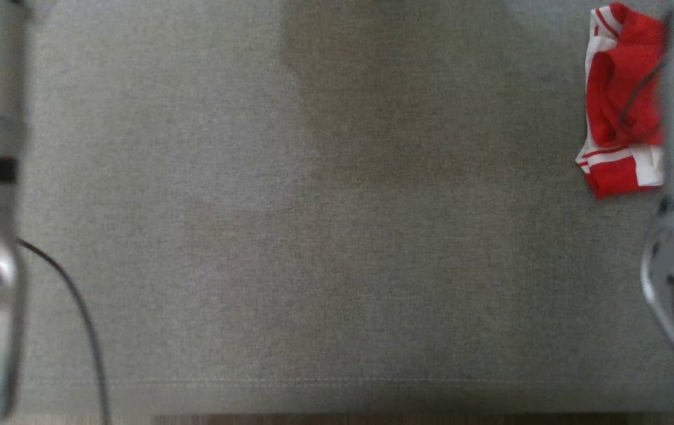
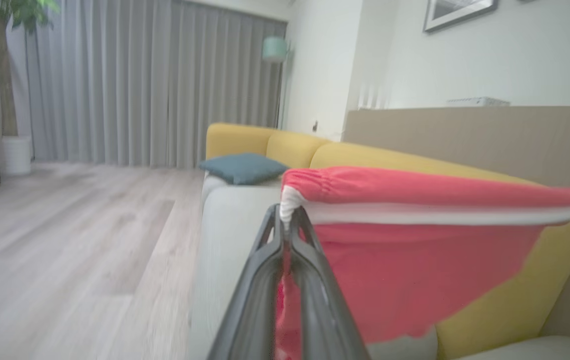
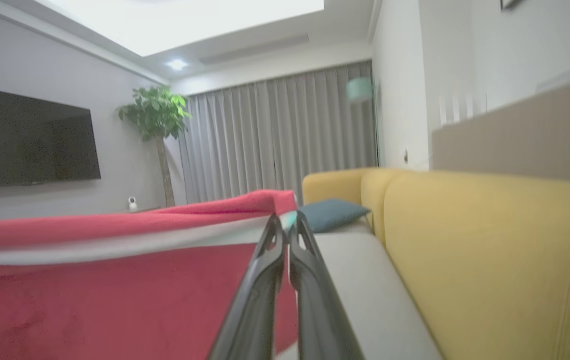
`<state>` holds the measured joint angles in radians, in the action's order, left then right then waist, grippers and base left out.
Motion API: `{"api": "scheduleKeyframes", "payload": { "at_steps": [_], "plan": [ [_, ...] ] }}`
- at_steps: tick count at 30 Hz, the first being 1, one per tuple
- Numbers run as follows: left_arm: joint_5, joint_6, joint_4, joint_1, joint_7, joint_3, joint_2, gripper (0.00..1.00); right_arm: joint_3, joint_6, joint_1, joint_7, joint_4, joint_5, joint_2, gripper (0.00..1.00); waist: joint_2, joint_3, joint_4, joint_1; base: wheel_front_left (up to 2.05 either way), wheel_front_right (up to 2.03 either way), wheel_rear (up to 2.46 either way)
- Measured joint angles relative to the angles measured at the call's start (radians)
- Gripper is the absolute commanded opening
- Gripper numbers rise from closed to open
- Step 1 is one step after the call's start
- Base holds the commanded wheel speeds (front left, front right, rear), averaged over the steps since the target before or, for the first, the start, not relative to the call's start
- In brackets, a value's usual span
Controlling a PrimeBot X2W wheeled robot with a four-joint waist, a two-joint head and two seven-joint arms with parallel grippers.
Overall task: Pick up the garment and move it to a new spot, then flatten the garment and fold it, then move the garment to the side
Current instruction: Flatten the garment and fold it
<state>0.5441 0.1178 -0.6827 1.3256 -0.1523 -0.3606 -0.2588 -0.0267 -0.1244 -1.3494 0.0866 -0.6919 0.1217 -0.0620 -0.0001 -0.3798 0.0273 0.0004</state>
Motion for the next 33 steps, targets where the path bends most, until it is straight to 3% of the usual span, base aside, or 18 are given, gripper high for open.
{"api": "scheduleKeyframes", "payload": {
  "at_steps": [3,11,19,26,33],
  "plan": [
    [0.027,0.003,-0.121,-0.057,-0.045,0.000,0.048,0.00,0.049,0.000,0.062,0.046,-0.151,0.023,0.001,0.00,0.0000,0.015,0.006,-0.0002,0.00,0.00,0.00],
    [0.060,0.007,-0.228,-0.086,-0.097,-0.012,0.102,0.00,0.199,0.000,0.067,0.104,-0.355,0.121,-0.004,0.00,0.0001,-0.050,0.026,-0.0004,0.00,0.00,0.00],
    [0.116,0.007,-0.140,-0.275,-0.102,-0.128,0.076,0.00,0.314,0.000,0.141,0.096,-0.447,0.167,-0.009,0.00,0.0001,-0.034,0.035,-0.0003,0.00,0.00,0.00],
    [0.158,0.007,-0.067,-0.521,-0.102,-0.240,0.035,0.00,0.352,0.000,0.278,0.047,-0.538,0.169,-0.010,0.00,0.0001,0.052,0.035,-0.0004,0.00,0.00,0.00],
    [0.147,0.007,-0.018,-0.680,-0.102,-0.306,0.003,0.00,0.393,0.000,0.419,0.014,-0.547,0.200,-0.016,0.00,0.0001,0.144,0.037,-0.0004,0.00,0.00,0.00]
  ]
}}
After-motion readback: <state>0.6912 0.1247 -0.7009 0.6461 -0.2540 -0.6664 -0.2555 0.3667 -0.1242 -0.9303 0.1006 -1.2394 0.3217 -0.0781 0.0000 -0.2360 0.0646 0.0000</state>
